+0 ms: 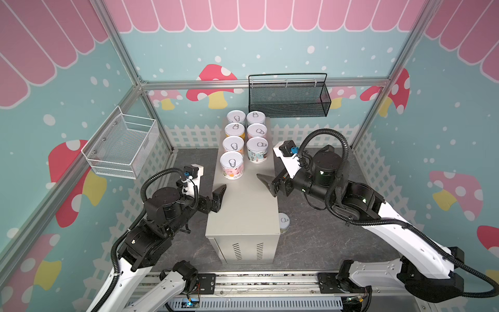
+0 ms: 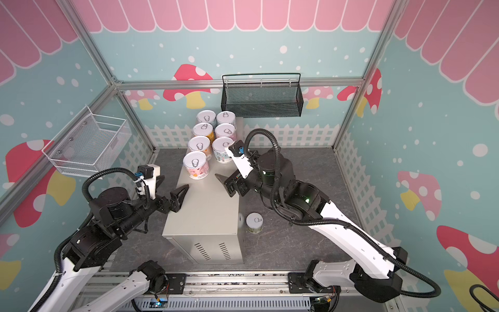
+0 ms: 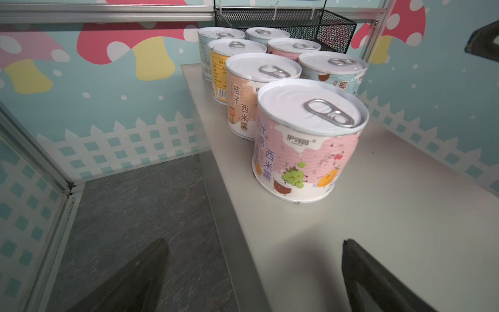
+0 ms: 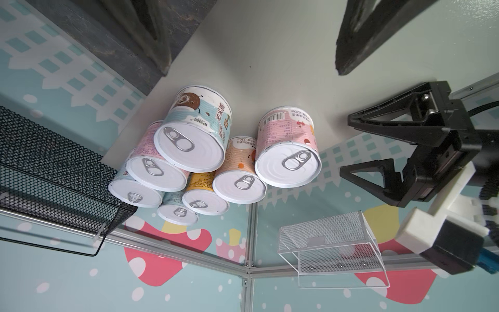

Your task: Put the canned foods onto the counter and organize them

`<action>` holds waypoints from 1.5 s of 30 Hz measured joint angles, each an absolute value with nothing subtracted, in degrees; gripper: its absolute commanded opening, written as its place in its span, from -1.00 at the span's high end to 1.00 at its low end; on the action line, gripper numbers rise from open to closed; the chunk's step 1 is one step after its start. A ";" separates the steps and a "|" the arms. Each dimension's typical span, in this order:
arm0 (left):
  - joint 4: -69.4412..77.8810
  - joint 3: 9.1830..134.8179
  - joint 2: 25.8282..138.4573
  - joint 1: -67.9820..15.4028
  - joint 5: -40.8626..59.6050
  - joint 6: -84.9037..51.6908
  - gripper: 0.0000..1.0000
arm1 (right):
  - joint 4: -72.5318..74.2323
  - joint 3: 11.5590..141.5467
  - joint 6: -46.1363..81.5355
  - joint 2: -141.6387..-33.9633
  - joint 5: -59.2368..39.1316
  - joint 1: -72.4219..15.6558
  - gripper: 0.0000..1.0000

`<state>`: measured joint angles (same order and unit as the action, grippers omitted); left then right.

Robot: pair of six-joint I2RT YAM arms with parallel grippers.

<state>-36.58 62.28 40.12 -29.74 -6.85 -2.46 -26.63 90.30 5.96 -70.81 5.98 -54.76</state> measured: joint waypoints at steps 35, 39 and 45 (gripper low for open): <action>-28.62 64.27 51.44 -20.36 -6.66 -5.87 -0.98 | -28.58 88.55 7.55 -69.06 5.41 -54.76 -0.94; -28.34 64.25 51.68 -20.29 -6.26 -5.89 -0.98 | -28.49 88.47 7.46 -68.90 4.67 -54.76 -0.94; -28.16 64.25 51.83 -20.25 -6.15 -6.07 -0.99 | -28.47 88.18 7.35 -68.90 4.01 -54.76 -0.94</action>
<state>-28.16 64.25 51.83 -20.25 -6.15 -6.07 -28.47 88.18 7.35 -68.90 4.01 -54.76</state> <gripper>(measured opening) 0.992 0.970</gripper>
